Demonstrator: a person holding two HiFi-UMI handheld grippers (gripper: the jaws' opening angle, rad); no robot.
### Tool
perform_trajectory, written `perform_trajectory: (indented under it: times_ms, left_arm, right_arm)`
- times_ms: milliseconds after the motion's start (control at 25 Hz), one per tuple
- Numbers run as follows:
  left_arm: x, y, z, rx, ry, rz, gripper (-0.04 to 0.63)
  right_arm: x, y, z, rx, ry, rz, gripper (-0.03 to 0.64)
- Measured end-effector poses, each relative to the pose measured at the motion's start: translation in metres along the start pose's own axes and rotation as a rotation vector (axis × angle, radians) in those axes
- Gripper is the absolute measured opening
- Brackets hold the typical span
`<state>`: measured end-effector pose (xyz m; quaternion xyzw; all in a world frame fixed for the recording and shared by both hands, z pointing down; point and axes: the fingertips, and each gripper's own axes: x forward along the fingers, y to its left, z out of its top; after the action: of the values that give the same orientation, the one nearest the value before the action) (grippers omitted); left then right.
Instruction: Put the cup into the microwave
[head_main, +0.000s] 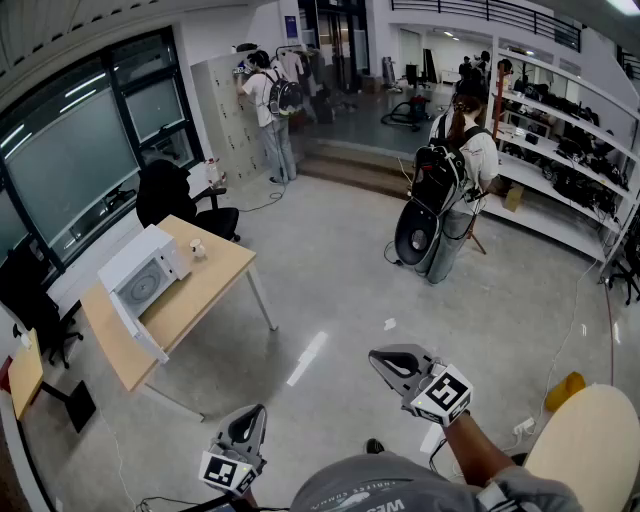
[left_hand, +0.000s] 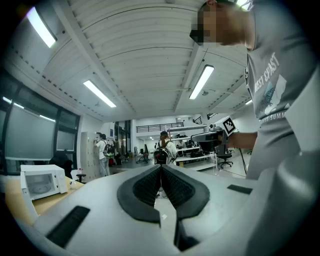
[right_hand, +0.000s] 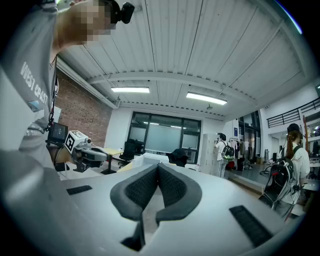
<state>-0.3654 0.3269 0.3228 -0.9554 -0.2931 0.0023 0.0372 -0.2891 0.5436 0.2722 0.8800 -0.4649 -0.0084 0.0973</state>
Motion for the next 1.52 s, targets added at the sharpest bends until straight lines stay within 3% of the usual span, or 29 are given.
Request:
perform_trajectory:
  times_ms: [680, 920, 1520]
  left_arm:
    - [-0.011, 0.008, -0.01, -0.017, 0.007, 0.01, 0.021]
    - [-0.011, 0.01, -0.016, -0.022, 0.013, 0.018, 0.021]
    - [0.061, 0.008, 0.005, -0.004, 0.057, 0.044, 0.021]
  right_arm:
    - [0.01, 0.009, 0.0, 0.011, -0.003, -0.004, 0.018]
    - [0.011, 0.013, 0.007, 0.092, -0.095, 0.055, 0.02]
    - [0.014, -0.073, -0.006, 0.144, -0.101, 0.051, 0.02]
